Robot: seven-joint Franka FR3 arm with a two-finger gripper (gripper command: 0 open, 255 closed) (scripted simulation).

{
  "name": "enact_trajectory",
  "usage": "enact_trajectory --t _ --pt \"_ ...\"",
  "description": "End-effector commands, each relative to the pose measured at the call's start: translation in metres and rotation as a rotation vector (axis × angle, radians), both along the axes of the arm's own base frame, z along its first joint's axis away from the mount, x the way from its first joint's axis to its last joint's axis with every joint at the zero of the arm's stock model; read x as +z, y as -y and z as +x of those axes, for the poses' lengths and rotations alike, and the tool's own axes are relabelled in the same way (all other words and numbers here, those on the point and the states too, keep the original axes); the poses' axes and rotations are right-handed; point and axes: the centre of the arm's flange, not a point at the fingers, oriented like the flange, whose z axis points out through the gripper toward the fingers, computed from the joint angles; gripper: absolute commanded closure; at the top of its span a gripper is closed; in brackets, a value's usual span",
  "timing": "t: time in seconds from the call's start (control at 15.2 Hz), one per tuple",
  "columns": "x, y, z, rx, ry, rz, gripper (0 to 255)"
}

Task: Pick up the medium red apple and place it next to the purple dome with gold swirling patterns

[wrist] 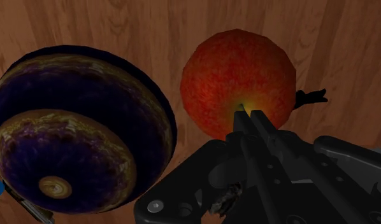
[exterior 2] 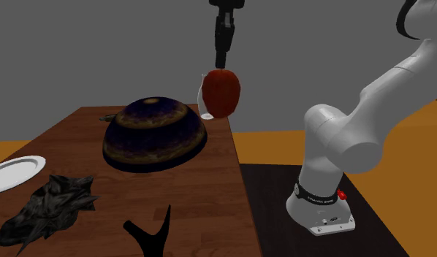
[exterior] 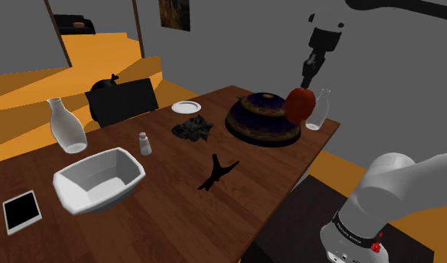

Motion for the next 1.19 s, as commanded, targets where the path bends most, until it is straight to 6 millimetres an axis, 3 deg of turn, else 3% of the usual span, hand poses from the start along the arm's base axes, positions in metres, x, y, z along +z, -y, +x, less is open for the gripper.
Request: enact_trajectory --t 0.0,0.59,1.12 --pt "0.001 0.027 -0.001 0.001 0.0 -0.001 255" --pt "0.001 0.148 -0.008 0.001 0.0 -0.001 255" --pt "-0.041 0.148 -0.008 0.001 0.0 -0.001 255"
